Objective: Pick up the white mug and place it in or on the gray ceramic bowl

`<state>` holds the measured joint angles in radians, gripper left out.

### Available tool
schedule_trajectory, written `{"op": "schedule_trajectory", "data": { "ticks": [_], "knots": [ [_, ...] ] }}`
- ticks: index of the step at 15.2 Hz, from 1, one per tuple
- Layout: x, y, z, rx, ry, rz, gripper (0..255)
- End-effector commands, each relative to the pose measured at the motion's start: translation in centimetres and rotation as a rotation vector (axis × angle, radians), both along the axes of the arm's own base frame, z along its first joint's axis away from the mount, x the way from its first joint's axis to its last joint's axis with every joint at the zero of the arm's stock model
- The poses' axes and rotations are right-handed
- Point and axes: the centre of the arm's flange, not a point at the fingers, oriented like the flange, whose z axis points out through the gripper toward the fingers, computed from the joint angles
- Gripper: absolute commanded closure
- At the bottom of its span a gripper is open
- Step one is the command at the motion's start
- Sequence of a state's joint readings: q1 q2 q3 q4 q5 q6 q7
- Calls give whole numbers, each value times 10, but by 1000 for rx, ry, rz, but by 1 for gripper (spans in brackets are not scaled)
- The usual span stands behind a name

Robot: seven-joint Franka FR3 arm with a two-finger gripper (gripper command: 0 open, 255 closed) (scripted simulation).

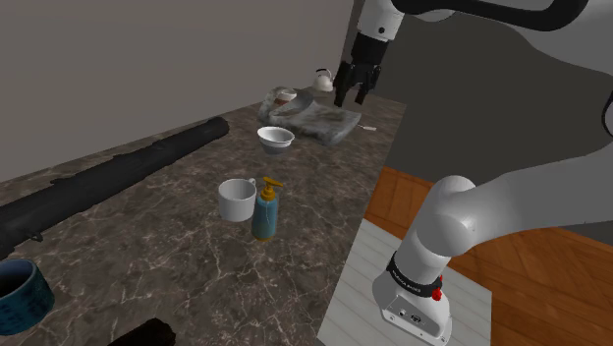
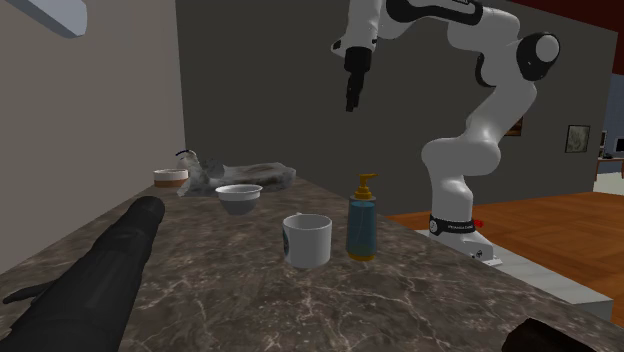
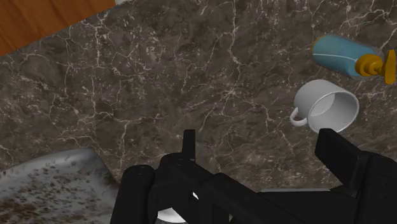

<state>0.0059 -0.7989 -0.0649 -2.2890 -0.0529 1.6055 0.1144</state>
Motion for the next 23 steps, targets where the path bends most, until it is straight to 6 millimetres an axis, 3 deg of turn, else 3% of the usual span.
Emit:
{"op": "schedule_trajectory", "data": {
  "ticks": [1,23],
  "knots": [
    [0,0,0,0,0,0,0],
    [130,200,-177,-26,55,-73,0]
  ]
}}
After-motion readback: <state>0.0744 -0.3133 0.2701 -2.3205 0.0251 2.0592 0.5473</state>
